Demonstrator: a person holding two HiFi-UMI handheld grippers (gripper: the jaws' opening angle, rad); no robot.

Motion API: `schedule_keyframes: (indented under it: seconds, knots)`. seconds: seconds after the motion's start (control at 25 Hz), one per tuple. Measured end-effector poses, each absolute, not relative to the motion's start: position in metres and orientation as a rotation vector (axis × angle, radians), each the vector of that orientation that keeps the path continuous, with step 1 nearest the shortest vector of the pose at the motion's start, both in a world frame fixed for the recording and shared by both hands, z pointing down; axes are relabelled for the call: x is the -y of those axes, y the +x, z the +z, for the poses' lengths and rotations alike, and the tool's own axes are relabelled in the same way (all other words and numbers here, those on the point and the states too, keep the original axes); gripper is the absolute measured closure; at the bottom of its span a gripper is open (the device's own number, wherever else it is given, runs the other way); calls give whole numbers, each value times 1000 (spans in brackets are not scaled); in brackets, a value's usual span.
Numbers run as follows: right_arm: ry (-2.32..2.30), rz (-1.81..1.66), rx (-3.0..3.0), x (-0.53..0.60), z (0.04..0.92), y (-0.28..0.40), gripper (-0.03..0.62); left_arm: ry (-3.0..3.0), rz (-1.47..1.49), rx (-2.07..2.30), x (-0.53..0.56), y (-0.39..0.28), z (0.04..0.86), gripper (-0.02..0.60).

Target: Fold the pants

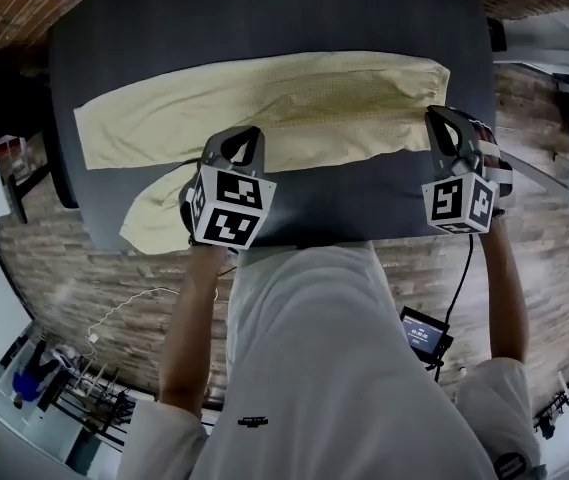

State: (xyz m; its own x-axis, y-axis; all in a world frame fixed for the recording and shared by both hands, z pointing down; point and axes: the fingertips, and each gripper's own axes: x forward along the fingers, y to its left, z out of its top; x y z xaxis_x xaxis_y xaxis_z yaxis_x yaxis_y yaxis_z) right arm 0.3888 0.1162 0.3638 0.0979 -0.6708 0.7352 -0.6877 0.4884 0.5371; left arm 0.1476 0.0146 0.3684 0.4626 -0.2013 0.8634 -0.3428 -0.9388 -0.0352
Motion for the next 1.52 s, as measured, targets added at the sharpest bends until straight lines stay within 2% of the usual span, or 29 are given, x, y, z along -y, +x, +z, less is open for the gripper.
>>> schedule_keyframes:
  seconds: [0.4, 0.84, 0.92, 1.0, 1.08, 1.24, 1.36, 1.44, 1.52]
  knots:
    - [1141, 113, 1584, -57, 405, 406, 585, 2548, 1531, 455, 52, 167, 409, 571]
    - [1106, 213, 1533, -42, 459, 432, 585, 2532, 1638, 477, 96, 207, 456, 571]
    - [1111, 218, 1530, -36, 463, 432, 566, 2534, 1654, 493, 98, 209, 461, 566]
    - [1119, 232, 1551, -29, 465, 429, 529, 2545, 1596, 502, 97, 215, 459, 527]
    - [1138, 251, 1584, -27, 463, 425, 483, 2560, 1506, 510, 88, 223, 450, 434]
    - [1215, 258, 1632, -30, 448, 417, 477, 2573, 1479, 547, 67, 226, 436, 408]
    - [1267, 216, 1664, -26, 428, 412, 497, 2566, 1459, 603, 57, 221, 428, 408]
    - [1278, 196, 1695, -30, 418, 405, 575, 2548, 1445, 643, 46, 213, 423, 408]
    - [1268, 202, 1730, -34, 413, 396, 588, 2540, 1439, 673, 40, 205, 416, 408]
